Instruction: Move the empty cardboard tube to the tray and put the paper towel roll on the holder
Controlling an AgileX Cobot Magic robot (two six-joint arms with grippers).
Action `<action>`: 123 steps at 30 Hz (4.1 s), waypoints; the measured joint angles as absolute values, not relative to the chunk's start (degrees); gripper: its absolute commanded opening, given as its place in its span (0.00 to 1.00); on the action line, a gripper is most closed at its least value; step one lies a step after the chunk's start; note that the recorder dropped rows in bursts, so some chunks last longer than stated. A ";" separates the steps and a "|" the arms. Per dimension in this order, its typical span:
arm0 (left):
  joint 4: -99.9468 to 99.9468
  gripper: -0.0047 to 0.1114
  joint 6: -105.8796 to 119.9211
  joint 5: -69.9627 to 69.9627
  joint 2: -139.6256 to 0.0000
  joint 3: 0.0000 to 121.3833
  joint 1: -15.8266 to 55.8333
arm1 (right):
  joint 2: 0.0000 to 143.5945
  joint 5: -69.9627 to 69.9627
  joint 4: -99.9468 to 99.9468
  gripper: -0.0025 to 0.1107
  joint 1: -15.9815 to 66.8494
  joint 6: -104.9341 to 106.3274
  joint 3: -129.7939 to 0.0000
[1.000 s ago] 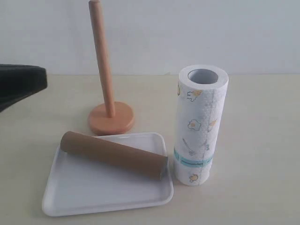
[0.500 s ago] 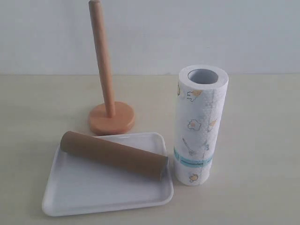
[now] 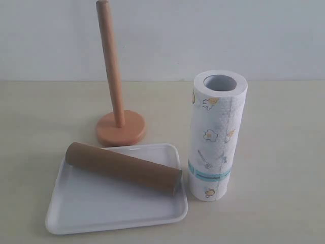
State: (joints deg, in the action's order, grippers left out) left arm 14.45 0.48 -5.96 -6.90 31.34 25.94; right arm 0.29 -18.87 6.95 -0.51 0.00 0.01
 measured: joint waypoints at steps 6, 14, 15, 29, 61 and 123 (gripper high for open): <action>14.45 0.08 -2.30 -5.86 -6.45 26.65 14.66 | 0.29 -18.87 6.95 0.02 -0.51 0.00 0.01; 13.94 0.08 -2.53 -5.96 -4.49 15.08 3.39 | 0.29 -18.87 6.95 0.02 -0.51 0.00 0.01; 13.20 0.08 -2.53 -5.96 -3.69 13.75 2.40 | 0.29 -18.87 6.95 0.02 -0.51 0.00 0.01; 7.40 0.08 -1.98 -6.28 -0.17 0.83 -0.94 | 0.29 -18.96 6.95 0.02 -0.51 0.00 0.01; 3.41 0.08 -1.74 -19.66 -0.17 0.21 0.70 | 0.29 -18.96 6.55 0.02 -0.51 0.79 0.01; 3.41 0.08 -1.55 -19.66 -0.17 0.21 0.70 | 60.66 12.39 -8.57 0.05 19.40 -17.86 -20.80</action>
